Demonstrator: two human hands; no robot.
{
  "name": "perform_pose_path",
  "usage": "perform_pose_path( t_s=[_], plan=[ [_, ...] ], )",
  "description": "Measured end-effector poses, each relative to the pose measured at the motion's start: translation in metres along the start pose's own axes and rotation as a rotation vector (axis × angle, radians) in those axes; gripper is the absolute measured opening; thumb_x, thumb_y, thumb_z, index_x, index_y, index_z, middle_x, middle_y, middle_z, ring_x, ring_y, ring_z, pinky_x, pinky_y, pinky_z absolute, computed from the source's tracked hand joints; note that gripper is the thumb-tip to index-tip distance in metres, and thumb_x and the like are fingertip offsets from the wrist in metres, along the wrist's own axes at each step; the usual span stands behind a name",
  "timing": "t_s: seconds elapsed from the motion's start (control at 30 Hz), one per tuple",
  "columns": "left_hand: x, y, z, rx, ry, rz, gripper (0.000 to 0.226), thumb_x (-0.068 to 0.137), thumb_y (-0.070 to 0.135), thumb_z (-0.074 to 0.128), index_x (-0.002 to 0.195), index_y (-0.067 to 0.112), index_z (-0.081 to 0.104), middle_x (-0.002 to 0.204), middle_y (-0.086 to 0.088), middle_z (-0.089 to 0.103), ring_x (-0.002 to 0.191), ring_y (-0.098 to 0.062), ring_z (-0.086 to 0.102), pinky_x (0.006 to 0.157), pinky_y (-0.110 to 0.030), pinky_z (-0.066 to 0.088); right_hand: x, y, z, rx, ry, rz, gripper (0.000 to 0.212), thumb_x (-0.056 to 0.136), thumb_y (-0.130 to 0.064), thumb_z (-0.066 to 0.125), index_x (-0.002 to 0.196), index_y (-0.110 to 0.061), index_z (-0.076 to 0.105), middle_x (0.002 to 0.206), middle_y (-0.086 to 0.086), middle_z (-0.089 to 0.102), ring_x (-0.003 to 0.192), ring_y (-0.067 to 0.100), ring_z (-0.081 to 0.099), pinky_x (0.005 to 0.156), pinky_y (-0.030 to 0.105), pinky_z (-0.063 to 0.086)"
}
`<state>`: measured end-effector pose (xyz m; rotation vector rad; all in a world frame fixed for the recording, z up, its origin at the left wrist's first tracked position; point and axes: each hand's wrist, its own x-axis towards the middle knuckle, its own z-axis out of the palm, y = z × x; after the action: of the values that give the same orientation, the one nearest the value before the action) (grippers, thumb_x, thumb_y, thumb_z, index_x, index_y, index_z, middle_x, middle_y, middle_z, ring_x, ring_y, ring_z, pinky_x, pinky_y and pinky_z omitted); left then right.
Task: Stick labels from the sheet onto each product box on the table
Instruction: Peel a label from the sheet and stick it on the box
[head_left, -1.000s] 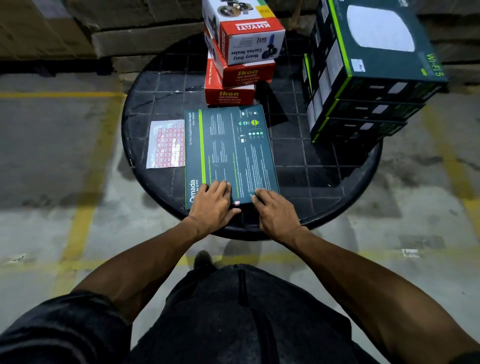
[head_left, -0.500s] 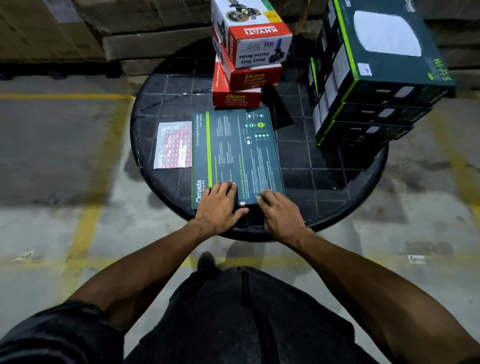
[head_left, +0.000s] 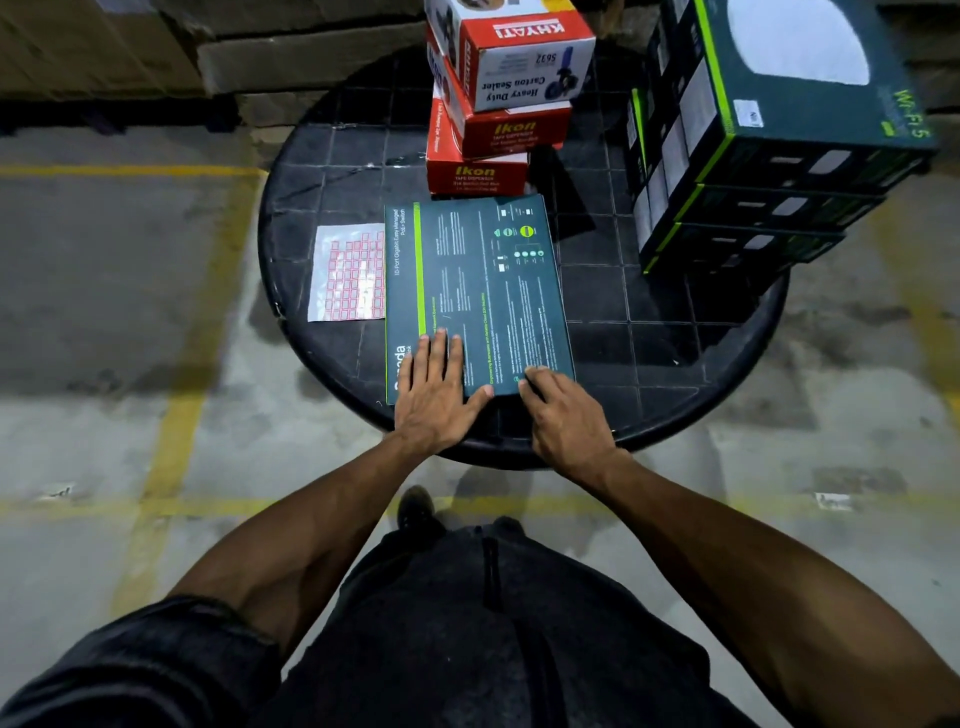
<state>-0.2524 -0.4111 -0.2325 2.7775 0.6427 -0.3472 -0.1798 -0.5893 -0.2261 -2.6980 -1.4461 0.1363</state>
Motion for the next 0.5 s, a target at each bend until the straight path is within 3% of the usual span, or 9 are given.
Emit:
perform_pose_path(
  t_s=[0.2, 0.33, 0.5],
  plan=[
    [0.0040, 0.0008, -0.0002, -0.007, -0.044, -0.013, 0.068, 0.102, 0.049, 0.021, 0.154, 0.018, -0.009, 0.162, -0.005, -0.016, 0.148, -0.023, -0.018, 0.118, -0.041, -0.013, -0.0003, -0.0006, -0.0004, 0.003, 0.008, 0.000, 0.056, 0.066, -0.006, 0.069, 0.120, 0.005, 0.062, 0.121, 0.021, 0.060, 0.109, 0.036, 0.059, 0.095, 0.040, 0.050],
    [0.0030, -0.0005, 0.0006, 0.006, -0.058, -0.011, 0.079, 0.097, 0.064, 0.018, 0.154, 0.018, -0.012, 0.160, -0.003, -0.021, 0.146, -0.022, -0.023, 0.118, -0.041, -0.015, -0.0001, 0.0006, 0.0024, 0.027, 0.016, -0.004, 0.055, 0.067, -0.006, 0.067, 0.121, 0.006, 0.061, 0.122, 0.022, 0.059, 0.110, 0.037, 0.058, 0.096, 0.041, 0.050],
    [0.0030, 0.0030, -0.0001, 0.007, -0.070, -0.013, 0.073, 0.100, 0.059, 0.020, 0.154, 0.022, -0.011, 0.160, -0.006, -0.021, 0.146, -0.025, -0.023, 0.117, -0.044, -0.015, 0.0009, 0.0005, 0.0012, 0.015, 0.005, -0.007, 0.056, 0.065, -0.008, 0.069, 0.119, 0.005, 0.063, 0.121, 0.021, 0.061, 0.108, 0.036, 0.059, 0.095, 0.040, 0.050]
  ],
)
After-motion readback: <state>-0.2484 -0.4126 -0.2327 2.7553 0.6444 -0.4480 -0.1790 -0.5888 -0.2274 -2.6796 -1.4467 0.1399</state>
